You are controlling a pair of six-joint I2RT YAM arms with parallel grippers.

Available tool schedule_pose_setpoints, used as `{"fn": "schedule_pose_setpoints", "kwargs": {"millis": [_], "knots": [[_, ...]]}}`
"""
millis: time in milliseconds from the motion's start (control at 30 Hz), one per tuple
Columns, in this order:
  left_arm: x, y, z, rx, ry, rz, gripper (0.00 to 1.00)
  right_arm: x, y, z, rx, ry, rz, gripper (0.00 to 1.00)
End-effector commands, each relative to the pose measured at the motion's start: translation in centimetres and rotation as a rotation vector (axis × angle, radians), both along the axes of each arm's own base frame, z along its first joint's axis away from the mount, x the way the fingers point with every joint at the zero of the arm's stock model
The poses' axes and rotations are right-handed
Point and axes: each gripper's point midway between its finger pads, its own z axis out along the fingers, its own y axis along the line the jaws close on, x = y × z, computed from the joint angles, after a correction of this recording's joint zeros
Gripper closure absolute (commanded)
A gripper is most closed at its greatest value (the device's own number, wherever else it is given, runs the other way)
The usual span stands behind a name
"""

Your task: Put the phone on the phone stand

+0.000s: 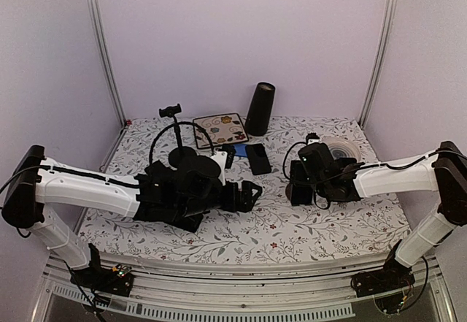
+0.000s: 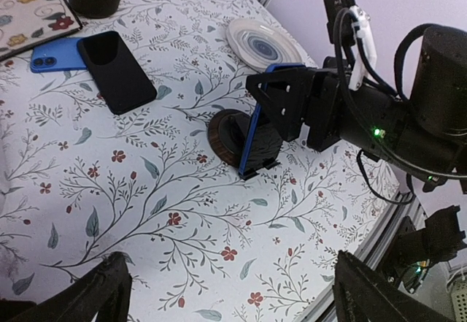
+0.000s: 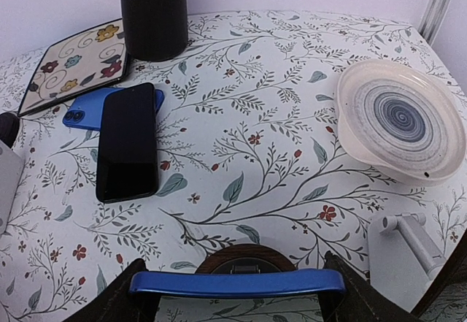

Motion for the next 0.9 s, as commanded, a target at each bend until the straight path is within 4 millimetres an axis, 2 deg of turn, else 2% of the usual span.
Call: {"fn": "schedule_pose_setpoints", "kwargs": {"millis": [0, 300, 633, 800, 867], "knots": [[0.6, -0.1, 0.4, -0.017, -0.004, 0.005, 0.03, -0.2, -0.9, 0.0, -0.004, -0.002, -0.028, 0.47], [0.5, -0.3, 0.3, -0.019, -0.001, 0.001, 0.03, -0.3, -0.6, 0.3, 0.007, 0.009, -0.018, 0.25], [0.5, -0.4, 0.1, -0.017, 0.001, -0.001, 0.03, -0.3, -0.2, 1.1, 0.025, 0.012, -0.001, 0.11], [0.5, -0.4, 0.2, -0.018, 0.001, -0.003, 0.03, -0.4, -0.1, 1.7, 0.041, 0.008, 0.006, 0.01], [0.5, -0.4, 0.2, -0.019, 0.002, -0.004, 0.03, -0.4, 0.0, 1.9, 0.046, 0.008, 0.007, 0.01]]}}
